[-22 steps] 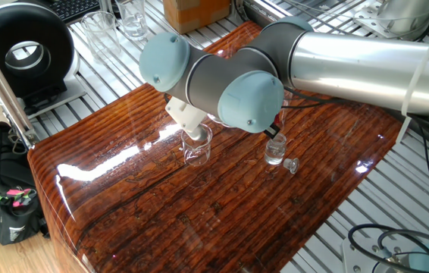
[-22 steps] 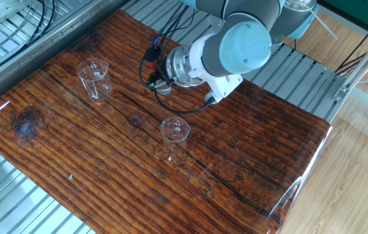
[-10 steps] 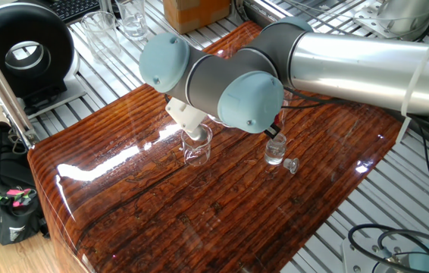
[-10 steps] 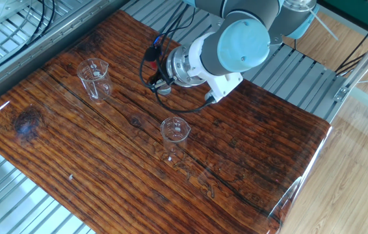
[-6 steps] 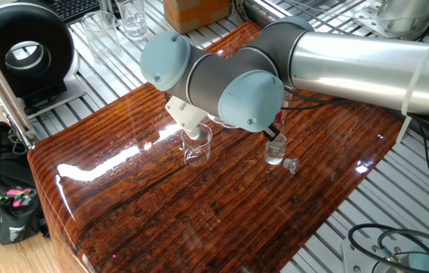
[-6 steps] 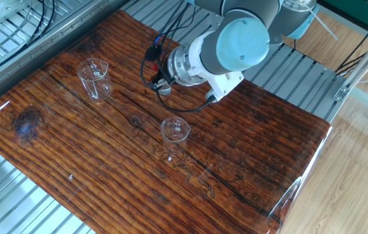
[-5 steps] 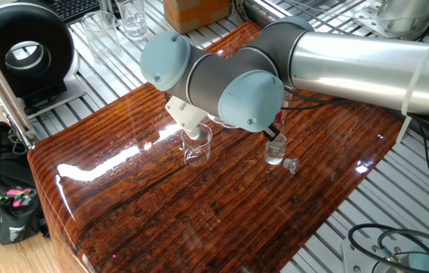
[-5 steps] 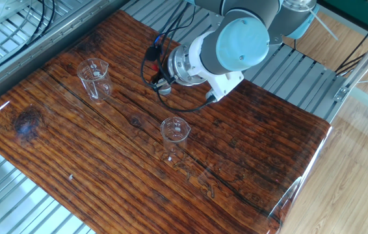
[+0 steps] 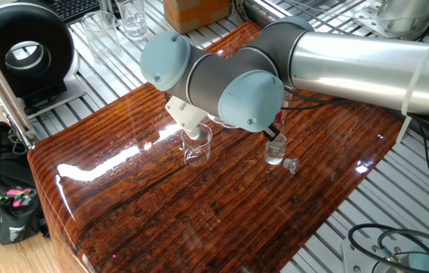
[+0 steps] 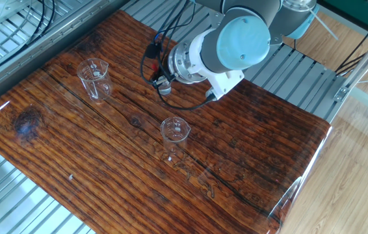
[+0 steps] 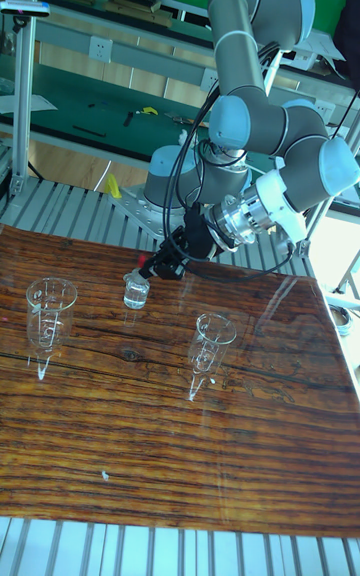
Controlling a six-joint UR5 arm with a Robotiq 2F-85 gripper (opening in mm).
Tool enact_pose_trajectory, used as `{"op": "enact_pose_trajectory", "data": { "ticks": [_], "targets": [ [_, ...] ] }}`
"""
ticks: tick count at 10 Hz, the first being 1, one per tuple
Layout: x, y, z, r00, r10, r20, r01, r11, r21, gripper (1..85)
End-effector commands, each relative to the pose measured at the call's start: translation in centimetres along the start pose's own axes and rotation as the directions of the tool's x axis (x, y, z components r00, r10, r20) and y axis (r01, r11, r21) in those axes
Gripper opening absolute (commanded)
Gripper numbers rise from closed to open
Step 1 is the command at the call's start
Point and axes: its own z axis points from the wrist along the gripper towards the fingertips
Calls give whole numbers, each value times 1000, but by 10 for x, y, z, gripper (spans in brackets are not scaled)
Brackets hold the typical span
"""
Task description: Transfer liquid using a dropper
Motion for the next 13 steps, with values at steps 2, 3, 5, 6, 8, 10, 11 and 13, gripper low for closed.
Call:
{"op": "enact_pose_trajectory", "data": {
  "ticks": [2, 3, 5, 6, 8, 10, 11, 13],
  "targets": [
    [-3, -2, 2, 1000, 16, 10, -16, 1000, 1, 227],
    [-4, -2, 4, 1000, 16, 9, -16, 1000, 2, 227],
    [-3, -1, 5, 1000, 18, 1, -18, 1000, -2, 220],
    [-1, -2, 5, 1000, 19, -5, -19, 1000, 0, 213],
    [2, -3, 5, 1000, 20, -17, -20, 1000, 4, 207],
    [3, -6, 3, 1000, 23, -18, -23, 1000, 15, 233],
    [3, -9, 3, 1000, 23, -17, -23, 1000, 19, 247],
    [0, -14, 3, 1000, 14, -5, -14, 1000, 24, 340]
  ]
}}
